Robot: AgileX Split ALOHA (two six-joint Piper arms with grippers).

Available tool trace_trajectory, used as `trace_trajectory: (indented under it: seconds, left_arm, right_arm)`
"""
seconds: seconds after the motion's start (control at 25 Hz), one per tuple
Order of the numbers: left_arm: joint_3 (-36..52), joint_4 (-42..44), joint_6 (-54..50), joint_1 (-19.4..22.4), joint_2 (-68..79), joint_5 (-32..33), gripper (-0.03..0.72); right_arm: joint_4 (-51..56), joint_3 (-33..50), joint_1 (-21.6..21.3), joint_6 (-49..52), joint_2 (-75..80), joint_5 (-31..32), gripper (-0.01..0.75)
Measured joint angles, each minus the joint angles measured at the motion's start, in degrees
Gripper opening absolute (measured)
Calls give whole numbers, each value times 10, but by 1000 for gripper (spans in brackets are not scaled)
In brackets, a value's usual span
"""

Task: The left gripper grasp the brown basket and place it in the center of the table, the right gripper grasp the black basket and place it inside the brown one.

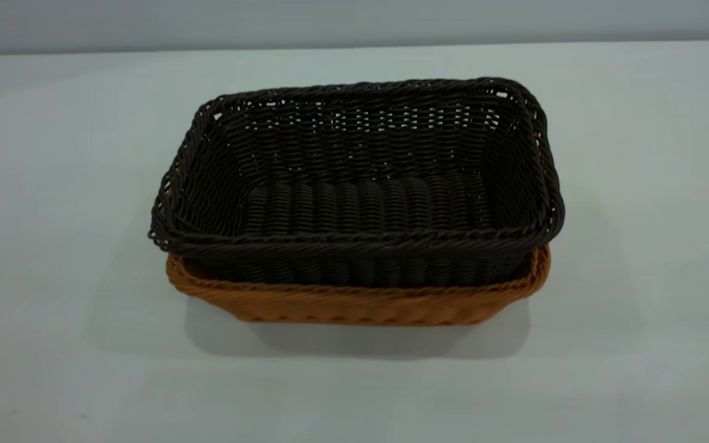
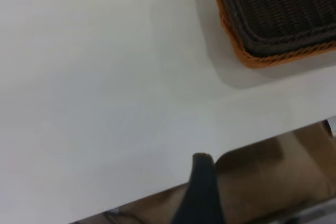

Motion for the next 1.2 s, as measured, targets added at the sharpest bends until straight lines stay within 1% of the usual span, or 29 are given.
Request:
trace_trajectory:
  seconds: [0.2,0.32,0.72,0.92,1.08,1.2]
  left_arm:
    - [46,1,1,0,-85,0,576]
    - [69,2,1,0,-116,-3,576]
    - [126,38,-17,0,-142,-3,576]
    - [131,59,-38,0,-142,-4,576]
    - [147,68,-57,0,-142,-28,576]
    - [148,74,-68,0,-142,-34,576]
  right_arm:
    - [-33,67,0,10,-45,-25,545]
    - [-37,83,0,11,-62,-33,545]
    - [-70,85,1,32,-62,-42,545]
    - [-71,85,1,37,-62,-42,545]
    - [-71,85,1,39,-62,-42,545]
    - [-71,85,1,39,-62,-42,545]
